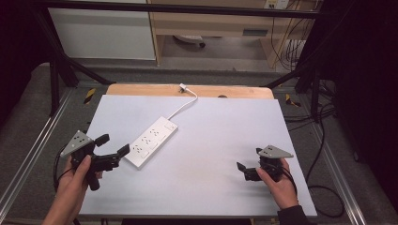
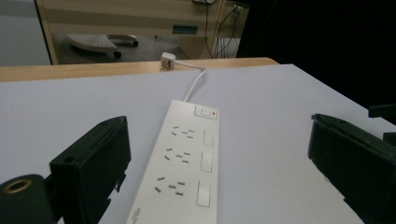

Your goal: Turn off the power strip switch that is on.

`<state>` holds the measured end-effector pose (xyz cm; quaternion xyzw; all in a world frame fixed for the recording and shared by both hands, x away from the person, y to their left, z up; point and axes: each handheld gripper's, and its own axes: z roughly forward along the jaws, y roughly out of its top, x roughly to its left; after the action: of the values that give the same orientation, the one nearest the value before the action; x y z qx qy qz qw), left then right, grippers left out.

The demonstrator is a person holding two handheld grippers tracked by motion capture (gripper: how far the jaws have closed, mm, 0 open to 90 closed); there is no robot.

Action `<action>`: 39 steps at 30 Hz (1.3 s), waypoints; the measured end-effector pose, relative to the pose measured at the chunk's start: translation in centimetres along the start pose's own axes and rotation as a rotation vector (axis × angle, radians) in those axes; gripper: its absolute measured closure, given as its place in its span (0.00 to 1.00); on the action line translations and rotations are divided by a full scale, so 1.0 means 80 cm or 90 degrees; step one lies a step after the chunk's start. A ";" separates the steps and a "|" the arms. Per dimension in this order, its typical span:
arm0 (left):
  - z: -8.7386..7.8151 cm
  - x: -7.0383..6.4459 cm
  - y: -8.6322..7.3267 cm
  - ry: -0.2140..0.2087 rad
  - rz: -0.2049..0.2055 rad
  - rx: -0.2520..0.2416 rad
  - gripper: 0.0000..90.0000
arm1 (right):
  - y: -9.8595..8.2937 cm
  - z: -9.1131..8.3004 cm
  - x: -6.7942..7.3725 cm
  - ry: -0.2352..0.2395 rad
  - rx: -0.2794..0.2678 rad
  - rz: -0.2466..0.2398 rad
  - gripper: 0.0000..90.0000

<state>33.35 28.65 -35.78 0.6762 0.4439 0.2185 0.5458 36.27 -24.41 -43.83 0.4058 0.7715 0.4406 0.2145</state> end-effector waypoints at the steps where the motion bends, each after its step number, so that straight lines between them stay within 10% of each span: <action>1: -0.001 0.000 -0.004 -0.002 -0.002 -0.003 0.07 | 0.000 0.000 0.000 0.000 -0.001 0.001 0.03; 39: -0.004 0.003 -0.079 -0.025 0.018 0.035 0.07 | 0.000 0.001 0.001 0.004 0.003 -0.003 0.03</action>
<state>30.92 29.05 -41.64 0.7015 0.4290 0.2004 0.5326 36.27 -24.28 -43.89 0.4032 0.7741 0.4394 0.2124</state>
